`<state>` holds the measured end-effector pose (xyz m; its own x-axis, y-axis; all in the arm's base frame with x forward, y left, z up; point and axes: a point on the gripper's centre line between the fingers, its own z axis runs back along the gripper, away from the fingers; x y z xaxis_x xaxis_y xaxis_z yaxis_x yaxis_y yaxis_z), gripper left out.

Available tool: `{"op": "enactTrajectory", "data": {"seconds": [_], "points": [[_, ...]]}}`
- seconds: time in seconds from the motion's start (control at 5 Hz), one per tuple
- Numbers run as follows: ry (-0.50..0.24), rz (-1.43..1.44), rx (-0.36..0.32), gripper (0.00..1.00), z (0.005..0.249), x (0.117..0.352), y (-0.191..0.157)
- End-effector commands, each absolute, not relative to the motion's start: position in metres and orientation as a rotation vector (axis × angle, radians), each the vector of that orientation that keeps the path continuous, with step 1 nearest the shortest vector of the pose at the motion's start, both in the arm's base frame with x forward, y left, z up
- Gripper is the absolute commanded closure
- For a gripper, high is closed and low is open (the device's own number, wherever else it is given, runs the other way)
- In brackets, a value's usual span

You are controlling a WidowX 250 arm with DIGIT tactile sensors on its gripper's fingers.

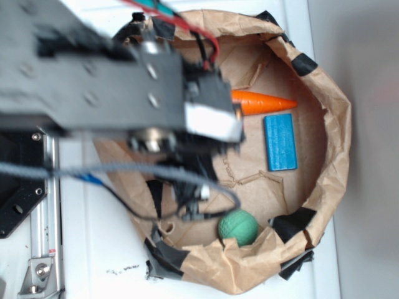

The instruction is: Grab the rock.

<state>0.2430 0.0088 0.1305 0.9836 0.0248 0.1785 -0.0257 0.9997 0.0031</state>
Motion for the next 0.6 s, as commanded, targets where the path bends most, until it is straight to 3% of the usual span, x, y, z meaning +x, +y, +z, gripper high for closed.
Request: {"op": "enactTrajectory", "data": {"seconds": [0.0,0.2,0.4], "points": [[-0.242,-0.011,0.052,1.00,0.165,0.265,0.023],[-0.251,-0.010,0.066,1.00,0.157,0.266,0.022],[-0.248,-0.001,0.144,1.00,0.147,0.260,0.017]]}}
